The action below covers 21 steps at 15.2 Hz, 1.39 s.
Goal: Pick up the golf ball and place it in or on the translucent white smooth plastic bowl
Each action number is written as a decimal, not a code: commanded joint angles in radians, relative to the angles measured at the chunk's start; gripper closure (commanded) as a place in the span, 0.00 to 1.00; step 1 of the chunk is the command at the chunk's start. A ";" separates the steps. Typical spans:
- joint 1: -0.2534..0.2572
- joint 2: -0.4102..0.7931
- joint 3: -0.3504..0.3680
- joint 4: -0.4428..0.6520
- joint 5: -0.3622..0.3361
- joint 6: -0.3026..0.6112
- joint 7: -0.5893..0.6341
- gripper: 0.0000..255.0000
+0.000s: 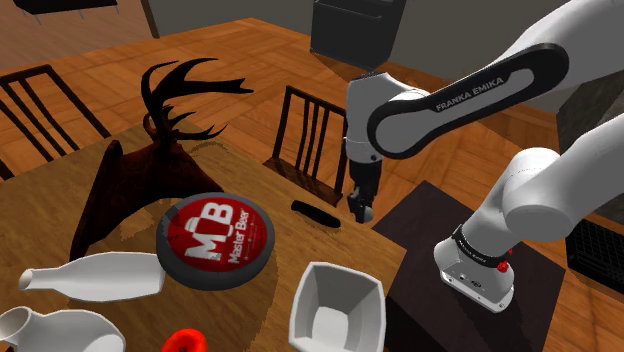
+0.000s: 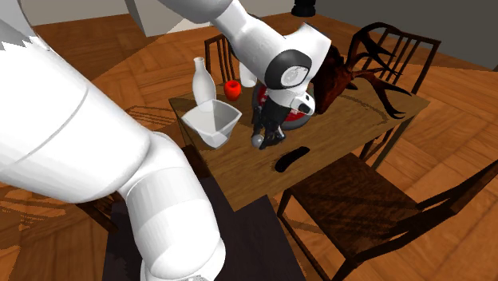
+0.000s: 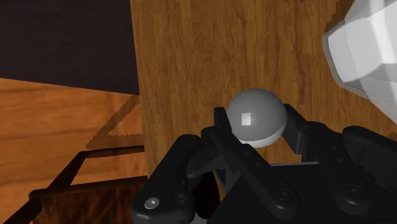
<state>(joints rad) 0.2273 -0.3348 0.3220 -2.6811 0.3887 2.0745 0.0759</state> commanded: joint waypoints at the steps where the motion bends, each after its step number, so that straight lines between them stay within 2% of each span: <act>1: -0.001 -0.021 -0.005 0.014 -0.005 -0.035 0.005 1.00; 12: -0.004 -0.118 -0.030 0.090 -0.024 -0.206 0.032 1.00; 21: 0.115 -0.062 0.142 0.154 0.105 -0.145 0.246 1.00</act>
<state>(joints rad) 0.3262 -0.3971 0.4416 -2.5344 0.4764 1.9253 0.2904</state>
